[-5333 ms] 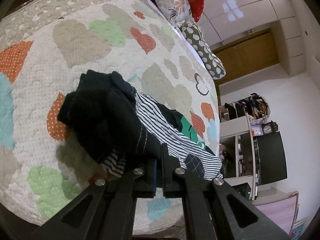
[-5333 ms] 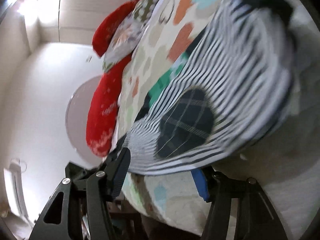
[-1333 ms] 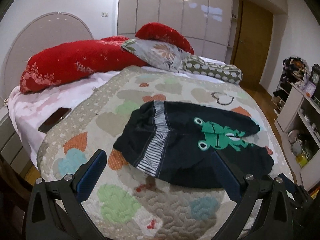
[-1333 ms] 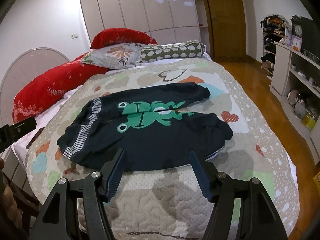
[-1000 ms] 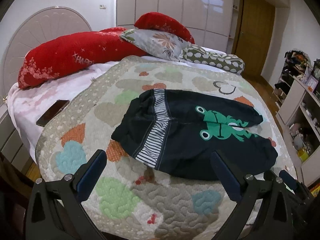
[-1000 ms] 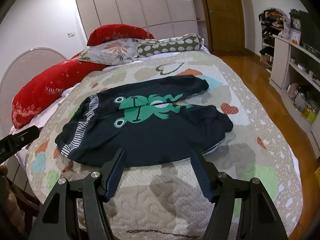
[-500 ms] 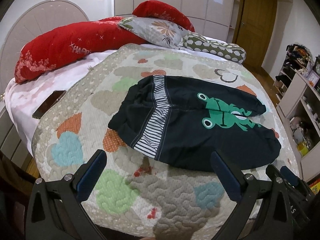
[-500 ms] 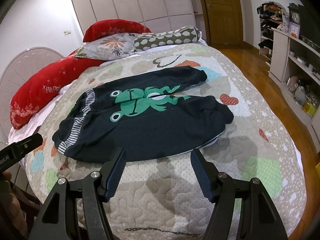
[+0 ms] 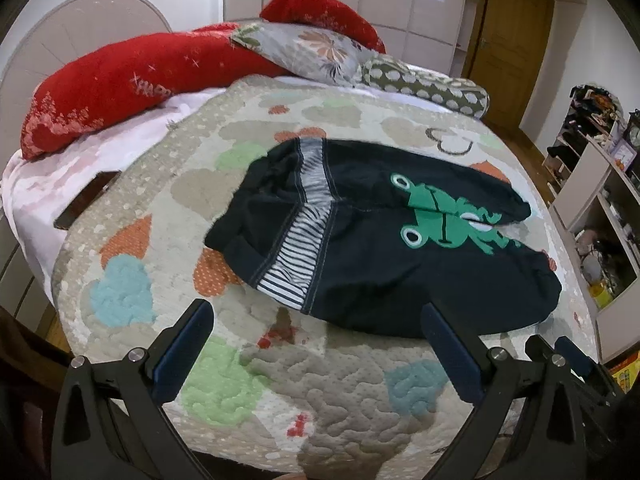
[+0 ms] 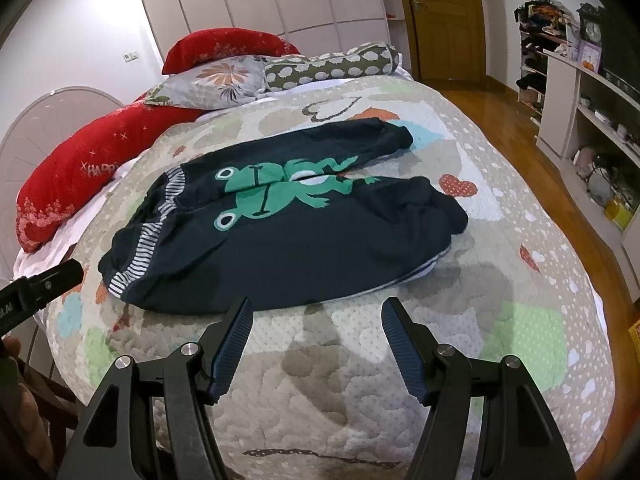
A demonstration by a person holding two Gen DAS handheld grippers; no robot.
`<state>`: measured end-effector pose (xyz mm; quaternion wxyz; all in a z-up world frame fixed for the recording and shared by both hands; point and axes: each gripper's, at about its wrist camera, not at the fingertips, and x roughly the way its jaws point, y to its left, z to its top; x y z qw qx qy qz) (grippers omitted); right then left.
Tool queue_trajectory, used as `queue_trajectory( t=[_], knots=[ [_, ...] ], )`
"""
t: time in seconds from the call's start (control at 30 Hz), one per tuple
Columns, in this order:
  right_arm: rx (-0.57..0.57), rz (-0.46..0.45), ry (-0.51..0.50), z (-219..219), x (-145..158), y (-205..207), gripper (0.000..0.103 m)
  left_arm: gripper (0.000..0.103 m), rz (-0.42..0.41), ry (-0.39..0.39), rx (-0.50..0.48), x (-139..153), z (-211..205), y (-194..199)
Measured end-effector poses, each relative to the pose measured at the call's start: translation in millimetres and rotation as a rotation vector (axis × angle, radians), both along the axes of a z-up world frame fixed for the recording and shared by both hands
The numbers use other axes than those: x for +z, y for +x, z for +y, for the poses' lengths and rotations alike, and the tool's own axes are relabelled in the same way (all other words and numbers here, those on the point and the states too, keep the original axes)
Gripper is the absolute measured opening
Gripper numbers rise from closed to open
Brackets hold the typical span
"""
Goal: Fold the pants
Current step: 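Open both grippers and move them back from the flattened pants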
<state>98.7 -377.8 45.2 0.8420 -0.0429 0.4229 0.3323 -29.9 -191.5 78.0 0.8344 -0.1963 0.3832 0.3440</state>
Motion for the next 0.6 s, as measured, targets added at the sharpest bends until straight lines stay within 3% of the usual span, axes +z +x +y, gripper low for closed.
queue_trajectory(
  t=[0.17,0.3,0.5,0.6],
  knots=[
    [-0.017,0.026,-0.006,-4,-9,6,0.072,0.103,0.040,-0.102,-0.024,-31,11,14],
    [-0.030,0.042,-0.007,-5,-17,14,0.072,0.103,0.126,-0.157,-0.027,-68,15,29],
    [-0.060,0.073,0.017,-9,-30,32,0.072,0.103,0.201,-0.116,-0.045,-91,8,43],
    [-0.065,0.028,0.046,-9,-22,39,0.072,0.103,0.200,-0.108,-0.050,-94,7,45]
  ],
)
